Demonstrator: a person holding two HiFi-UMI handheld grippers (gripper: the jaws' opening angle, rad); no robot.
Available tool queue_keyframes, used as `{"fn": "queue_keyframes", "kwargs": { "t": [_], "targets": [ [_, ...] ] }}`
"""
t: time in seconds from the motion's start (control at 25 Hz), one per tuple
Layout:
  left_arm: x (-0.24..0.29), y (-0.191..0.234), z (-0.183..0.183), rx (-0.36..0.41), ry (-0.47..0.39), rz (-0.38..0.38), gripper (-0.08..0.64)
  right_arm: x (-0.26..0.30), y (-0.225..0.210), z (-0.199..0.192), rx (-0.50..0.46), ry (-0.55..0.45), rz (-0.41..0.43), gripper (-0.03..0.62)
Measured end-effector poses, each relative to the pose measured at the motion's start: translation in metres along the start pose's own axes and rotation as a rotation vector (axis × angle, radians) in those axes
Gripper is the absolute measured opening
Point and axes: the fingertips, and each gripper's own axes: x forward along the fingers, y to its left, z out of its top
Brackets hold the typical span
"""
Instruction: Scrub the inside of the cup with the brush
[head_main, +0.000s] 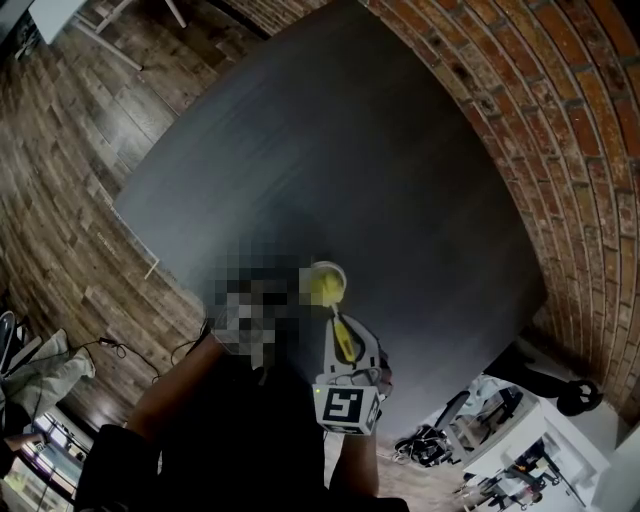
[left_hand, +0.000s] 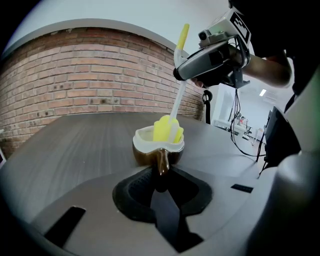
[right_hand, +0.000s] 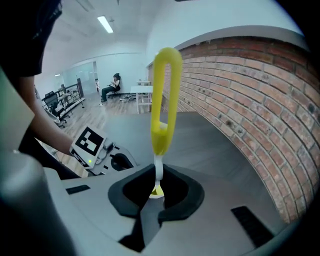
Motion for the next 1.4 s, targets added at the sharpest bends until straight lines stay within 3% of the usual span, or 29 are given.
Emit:
{"fn": "queue_keyframes", "kwargs": {
  "t": [0.36,0.68,0.84,0.96,1.16,1.4],
  "targets": [
    [0.007,0.002,0.007,0.009,-0.006,-0.009,0.08,0.007,-0.01,0.014,-0.086,-0.15,-0.12,0.049],
    [0.01,0.002,0.008,0.015,0.002,-0.015,0.08,0.013,-0.014,0.029,0.085,-0.317,-0.097,0.048],
    [0.01,0.002,0.008,0.013,0.001,-0.012,0.08,0.014,-0.016,0.035,0.249,-0.381,-0.068,0.048],
    [0.011,0.003,0.007,0.016,0.004,-0.014,0.08,0.014,-0.013,0.036,0.257,-0.373,-0.03,0.048],
    [0.01,0.003,0.006,0.011,0.006,-0.012,0.08,0.012,-0.002,0.03,0.109,-0.285,0.069,0.048],
    [0.009,0.001,0.005,0.008,0.005,-0.011,0.08,0.007,0.003,0.016,0.068,-0.169,0.091,0.048]
  ]
}}
